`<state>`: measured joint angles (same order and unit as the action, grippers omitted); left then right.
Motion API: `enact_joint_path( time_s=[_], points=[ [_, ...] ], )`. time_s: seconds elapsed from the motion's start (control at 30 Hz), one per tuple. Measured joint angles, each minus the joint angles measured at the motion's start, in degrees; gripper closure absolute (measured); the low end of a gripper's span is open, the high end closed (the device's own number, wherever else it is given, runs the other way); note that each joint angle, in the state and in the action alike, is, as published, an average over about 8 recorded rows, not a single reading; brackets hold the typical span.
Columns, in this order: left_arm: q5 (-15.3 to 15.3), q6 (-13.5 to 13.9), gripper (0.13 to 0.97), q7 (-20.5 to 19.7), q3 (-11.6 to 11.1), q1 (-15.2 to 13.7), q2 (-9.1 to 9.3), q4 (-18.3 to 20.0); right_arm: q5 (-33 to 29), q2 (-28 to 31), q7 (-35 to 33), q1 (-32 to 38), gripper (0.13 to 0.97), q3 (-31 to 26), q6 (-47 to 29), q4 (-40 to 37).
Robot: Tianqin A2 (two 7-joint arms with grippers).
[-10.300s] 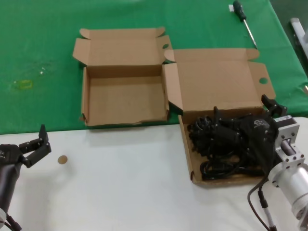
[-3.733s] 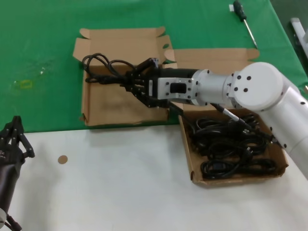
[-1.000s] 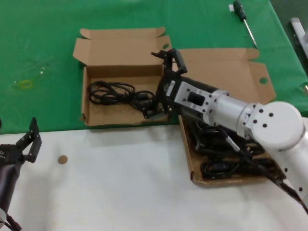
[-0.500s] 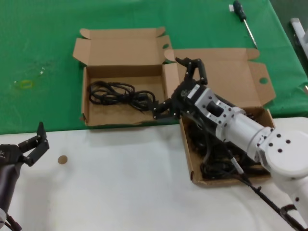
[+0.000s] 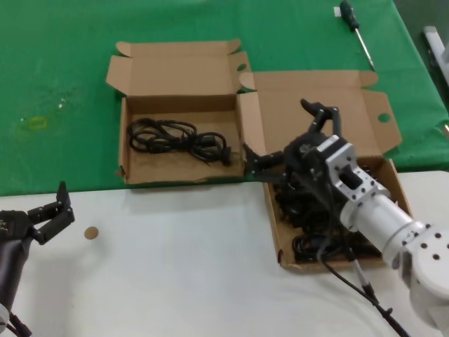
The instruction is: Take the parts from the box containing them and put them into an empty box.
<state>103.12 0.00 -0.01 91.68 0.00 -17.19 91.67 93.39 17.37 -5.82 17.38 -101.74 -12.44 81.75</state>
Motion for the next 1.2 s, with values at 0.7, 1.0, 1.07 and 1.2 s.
enact_joint_path(
  time_s=[0.7, 1.0, 1.07, 1.2],
  points=[
    [0.0, 0.0, 0.132, 0.0, 0.0, 0.0, 0.00, 0.0, 7.9, -0.1, 4.7, -14.0, 0.129, 8.1, 10.0, 8.0],
    [0.0, 0.0, 0.132, 0.0, 0.0, 0.0, 0.00, 0.0, 8.8, -0.2, 5.2, -15.7, 0.129, 9.1, 11.2, 8.9],
    [0.0, 0.0, 0.132, 0.0, 0.0, 0.0, 0.00, 0.0, 8.8, -0.2, 5.2, -15.7, 0.129, 9.1, 11.2, 8.9],
    [0.0, 0.0, 0.132, 0.0, 0.0, 0.0, 0.00, 0.0, 8.8, -0.2, 5.2, -15.7, 0.129, 9.1, 11.2, 8.9]
  ],
)
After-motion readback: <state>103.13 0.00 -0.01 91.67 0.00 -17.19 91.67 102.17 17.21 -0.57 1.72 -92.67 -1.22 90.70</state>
